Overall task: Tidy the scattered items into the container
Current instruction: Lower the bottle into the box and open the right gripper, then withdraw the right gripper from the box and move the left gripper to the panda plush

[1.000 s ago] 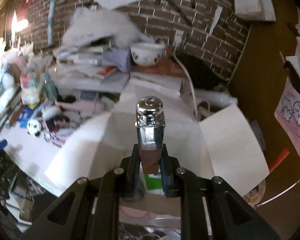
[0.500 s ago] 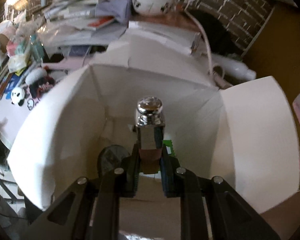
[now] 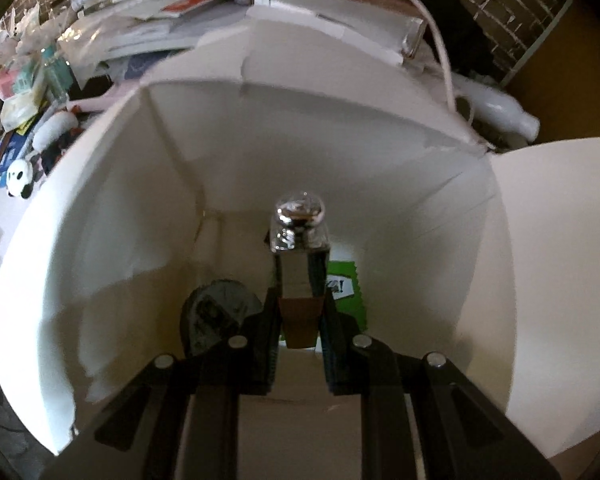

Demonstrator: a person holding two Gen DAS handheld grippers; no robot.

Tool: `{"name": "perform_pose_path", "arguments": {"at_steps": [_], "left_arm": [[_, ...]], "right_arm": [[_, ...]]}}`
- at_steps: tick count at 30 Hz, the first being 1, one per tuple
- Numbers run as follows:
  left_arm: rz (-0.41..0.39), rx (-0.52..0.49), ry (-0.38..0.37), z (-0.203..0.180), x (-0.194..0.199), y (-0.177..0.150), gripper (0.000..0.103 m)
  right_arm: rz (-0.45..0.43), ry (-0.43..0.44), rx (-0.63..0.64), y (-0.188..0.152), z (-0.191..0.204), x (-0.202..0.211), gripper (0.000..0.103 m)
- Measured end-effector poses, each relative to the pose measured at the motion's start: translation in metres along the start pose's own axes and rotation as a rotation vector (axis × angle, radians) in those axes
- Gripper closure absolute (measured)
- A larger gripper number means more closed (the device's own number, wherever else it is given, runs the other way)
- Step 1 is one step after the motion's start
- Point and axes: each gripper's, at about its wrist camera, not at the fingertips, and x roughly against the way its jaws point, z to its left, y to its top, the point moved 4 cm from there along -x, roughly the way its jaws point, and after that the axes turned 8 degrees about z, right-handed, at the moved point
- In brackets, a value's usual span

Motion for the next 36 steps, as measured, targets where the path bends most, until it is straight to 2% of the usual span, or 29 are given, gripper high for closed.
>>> {"name": "perform_pose_path", "arguments": {"at_steps": [5, 12, 17, 20, 22, 30, 36], "left_arm": [[-0.001, 0.007, -0.004, 0.001, 0.000, 0.000, 0.001], [-0.002, 0.003, -0.008, 0.003, 0.001, 0.001, 0.001], [-0.004, 0.003, -0.006, 0.002, 0.002, 0.002, 0.001], [-0.005, 0.003, -0.002, 0.002, 0.003, 0.003, 0.001], [-0.008, 0.001, -0.001, 0.003, 0.005, 0.004, 0.001], [-0.015, 0.006, 0.002, 0.004, 0.009, 0.006, 0.001], [-0.018, 0.022, 0.006, 0.009, 0.011, 0.006, 0.001]], "right_arm": [[0.030, 0.000, -0.007, 0.003, -0.002, -0.006, 0.088], [0.028, -0.011, -0.003, 0.003, -0.001, -0.002, 0.087], [0.015, -0.020, -0.008, 0.002, 0.000, 0.003, 0.083], [-0.010, -0.040, -0.009, 0.001, 0.000, 0.011, 0.073], [-0.027, -0.047, -0.008, 0.001, 0.001, 0.017, 0.071], [-0.086, -0.031, -0.006, -0.009, 0.007, 0.042, 0.070], [-0.203, -0.019, -0.020, -0.012, 0.006, 0.057, 0.070]]}}
